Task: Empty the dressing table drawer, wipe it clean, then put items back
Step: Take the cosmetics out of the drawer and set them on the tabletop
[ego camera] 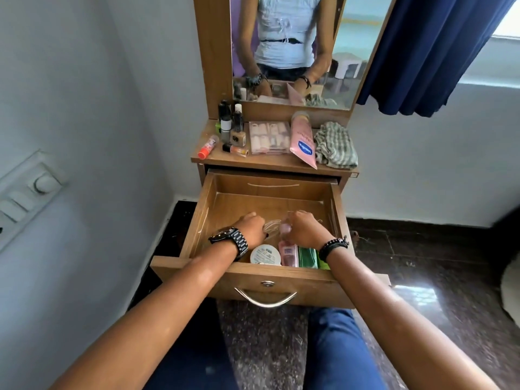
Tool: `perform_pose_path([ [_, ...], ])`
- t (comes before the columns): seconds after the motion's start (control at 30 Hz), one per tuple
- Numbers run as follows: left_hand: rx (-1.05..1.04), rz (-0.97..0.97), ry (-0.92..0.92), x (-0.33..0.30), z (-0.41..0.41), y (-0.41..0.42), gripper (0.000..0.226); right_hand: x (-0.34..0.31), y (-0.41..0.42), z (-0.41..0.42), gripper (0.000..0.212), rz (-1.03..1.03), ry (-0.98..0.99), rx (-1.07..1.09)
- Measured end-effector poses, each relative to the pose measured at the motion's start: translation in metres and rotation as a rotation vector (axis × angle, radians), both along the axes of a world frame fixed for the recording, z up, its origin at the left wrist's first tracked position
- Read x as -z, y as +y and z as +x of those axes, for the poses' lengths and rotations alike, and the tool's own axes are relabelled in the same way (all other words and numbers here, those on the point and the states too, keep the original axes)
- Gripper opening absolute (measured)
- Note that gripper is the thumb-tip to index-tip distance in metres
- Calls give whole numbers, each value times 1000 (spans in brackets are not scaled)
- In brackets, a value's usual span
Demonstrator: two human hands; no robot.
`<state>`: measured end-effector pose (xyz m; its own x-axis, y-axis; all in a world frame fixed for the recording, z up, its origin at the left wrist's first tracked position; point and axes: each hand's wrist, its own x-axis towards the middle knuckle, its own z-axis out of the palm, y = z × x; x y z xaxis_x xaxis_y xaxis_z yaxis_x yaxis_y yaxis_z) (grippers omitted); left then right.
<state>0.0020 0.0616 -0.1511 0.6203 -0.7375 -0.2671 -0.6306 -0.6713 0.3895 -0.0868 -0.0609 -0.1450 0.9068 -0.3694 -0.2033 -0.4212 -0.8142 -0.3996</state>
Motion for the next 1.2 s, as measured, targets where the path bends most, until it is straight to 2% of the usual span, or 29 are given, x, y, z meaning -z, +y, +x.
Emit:
perform_pose_path([
  [0.07, 10, -24, -4, -3, -2, 1, 27, -4, -2, -1, 27, 58, -25, 47],
  [0.13, 24, -25, 9, -7, -2, 4, 28, -9, -5, -4, 23, 200, -76, 132],
  [0.2, 38, -8, 40, -11, -1, 8, 30, -11, -8, -8, 17, 367, -163, 228],
  [0.3, 56, 29, 120, -13, 1, 13, 39, -13, -11, -12, 14, 497, -313, 360],
  [0.47, 143, 133, 172, -12, -2, 15, 43, -20, -11, -12, 17, 564, -445, 489],
  [0.7, 121, 49, 317, -13, 1, 15, 45, -20, -10, -11, 24, 574, -467, 495],
  [0.83, 7, -111, 380, -16, 11, 19, 41, -19, -14, -11, 35, 693, -544, 539],
  [0.93, -122, -279, 358, -30, 22, 26, 34, -22, -18, -11, 22, 828, -643, 584],
  [1.0, -194, -375, 337, -42, 30, 31, 29, -27, -16, -13, 13, 902, -721, 529],
  [1.07, -261, -491, 367, -56, 39, 36, 24, -32, -12, -15, 11, 894, -799, 463],
  [1.2, -394, -732, 541, -87, 50, 39, 24, -40, -7, -20, 20, 741, -932, 389],
])
